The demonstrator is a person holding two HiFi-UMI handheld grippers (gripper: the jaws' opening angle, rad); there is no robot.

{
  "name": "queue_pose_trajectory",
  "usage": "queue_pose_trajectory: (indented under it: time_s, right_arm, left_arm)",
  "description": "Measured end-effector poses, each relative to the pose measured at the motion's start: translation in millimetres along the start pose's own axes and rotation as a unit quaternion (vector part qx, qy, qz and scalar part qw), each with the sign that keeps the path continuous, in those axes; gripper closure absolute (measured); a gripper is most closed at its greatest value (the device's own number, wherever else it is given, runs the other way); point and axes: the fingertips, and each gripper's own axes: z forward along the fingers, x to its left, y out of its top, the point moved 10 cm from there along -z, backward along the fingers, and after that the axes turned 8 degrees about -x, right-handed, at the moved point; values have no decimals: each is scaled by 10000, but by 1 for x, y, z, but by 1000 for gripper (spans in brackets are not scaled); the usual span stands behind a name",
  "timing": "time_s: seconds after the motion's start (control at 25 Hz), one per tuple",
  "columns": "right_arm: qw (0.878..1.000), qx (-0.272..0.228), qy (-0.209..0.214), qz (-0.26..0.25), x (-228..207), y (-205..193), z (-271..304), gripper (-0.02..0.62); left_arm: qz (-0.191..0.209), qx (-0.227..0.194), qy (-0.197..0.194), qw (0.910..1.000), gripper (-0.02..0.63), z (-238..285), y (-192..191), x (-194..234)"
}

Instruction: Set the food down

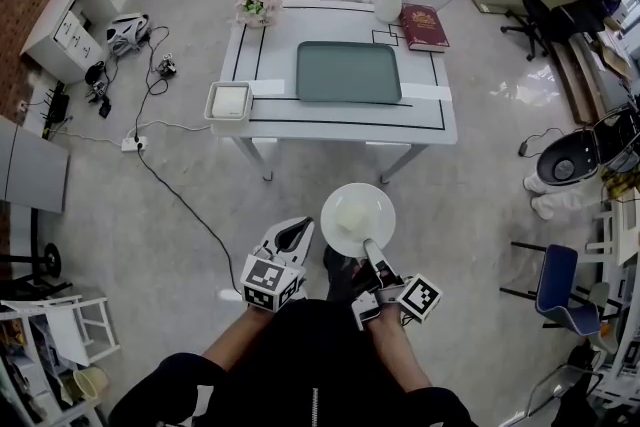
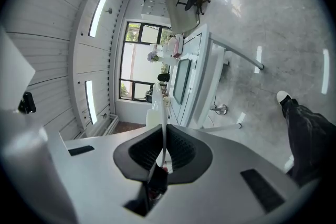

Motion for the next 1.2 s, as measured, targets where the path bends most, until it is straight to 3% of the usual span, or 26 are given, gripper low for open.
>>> queue_pose_trajectory:
  time_s: [0.32, 0.72, 0.92, 1.2]
  right_arm:
    - [9999, 126, -49, 70, 6, 40, 39, 575]
    - [9995, 325, 46, -13, 21, 119, 103, 575]
    - [9990, 446, 54, -74, 22, 151, 126, 575]
    - [9988, 489, 13, 8, 18, 186, 151, 575]
  left_arm:
    - [-53, 62, 117, 9999, 601, 52, 19, 12]
    - [-60, 57, 345, 9994, 601, 130, 52, 23]
    - [93, 114, 445, 9989, 600, 166, 72, 27]
    - [-36, -5, 529, 9986, 600, 201, 71, 28]
